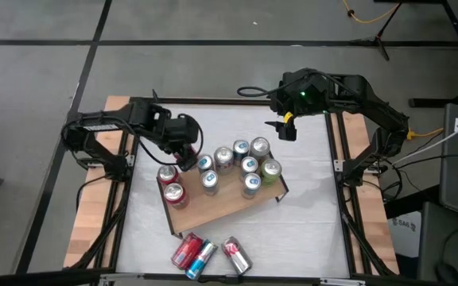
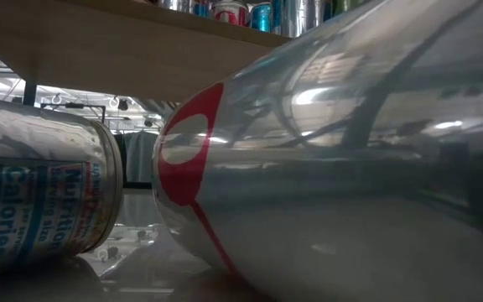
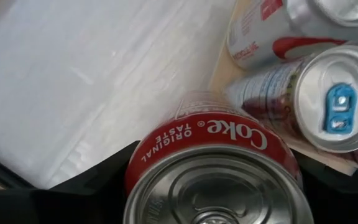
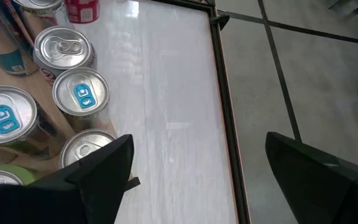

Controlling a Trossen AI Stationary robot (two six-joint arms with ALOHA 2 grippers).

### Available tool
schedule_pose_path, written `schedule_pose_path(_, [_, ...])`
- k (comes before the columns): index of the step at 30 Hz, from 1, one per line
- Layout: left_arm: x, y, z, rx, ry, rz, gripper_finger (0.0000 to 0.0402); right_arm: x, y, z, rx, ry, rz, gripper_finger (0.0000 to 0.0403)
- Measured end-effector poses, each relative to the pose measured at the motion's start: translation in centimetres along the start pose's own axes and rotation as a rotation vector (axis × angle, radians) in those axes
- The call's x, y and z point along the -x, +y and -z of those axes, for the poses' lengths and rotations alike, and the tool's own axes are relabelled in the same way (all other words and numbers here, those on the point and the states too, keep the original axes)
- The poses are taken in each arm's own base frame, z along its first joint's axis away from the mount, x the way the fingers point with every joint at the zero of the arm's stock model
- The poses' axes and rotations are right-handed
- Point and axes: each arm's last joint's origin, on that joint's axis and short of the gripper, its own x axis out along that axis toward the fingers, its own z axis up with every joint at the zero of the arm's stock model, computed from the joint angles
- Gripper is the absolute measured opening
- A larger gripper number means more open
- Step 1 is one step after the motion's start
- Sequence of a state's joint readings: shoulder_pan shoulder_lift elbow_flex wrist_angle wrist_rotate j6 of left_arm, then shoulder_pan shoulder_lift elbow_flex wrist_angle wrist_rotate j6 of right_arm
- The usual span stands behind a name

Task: Place canned beverage on shelf
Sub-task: Put the red white soda can on the shelf

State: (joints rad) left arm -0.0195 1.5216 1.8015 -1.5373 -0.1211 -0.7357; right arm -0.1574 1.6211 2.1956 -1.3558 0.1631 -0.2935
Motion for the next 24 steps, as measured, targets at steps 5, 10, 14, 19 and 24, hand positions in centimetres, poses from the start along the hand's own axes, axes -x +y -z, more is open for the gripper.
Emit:
schedule_pose_path(5, [-0.4, -0.7, 0.4, 0.002, 0.011, -0.028, 0.0287, 0.0, 0.0, 0.0, 0.000, 0.000, 0.000, 0.0356])
schedule_pose_path(10, [-0.8, -1.6, 0.9, -0.021, 0.030, -0.039, 0.0287, 0.0, 0.0, 0.0, 0.000, 0.000, 0.000, 0.0356])
schedule_pose_path(14, [-1.2, -2.3, 1.2, -0.044, 0.040, -0.041, 0.0287, 0.0, 0.0, 0.0, 0.000, 0.001, 0.000, 0.0356])
schedule_pose_path(19, [-1.8, -3.0, 1.3, -0.064, 0.054, -0.049, 0.0287, 0.0, 0.0, 0.0, 0.000, 0.001, 0.000, 0.0356])
schedule_pose_path(24, [-2.3, -3.6, 1.4, -0.081, 0.065, -0.060, 0.0287, 0.0, 0.0, 0.0, 0.000, 0.000, 0.000, 0.0356])
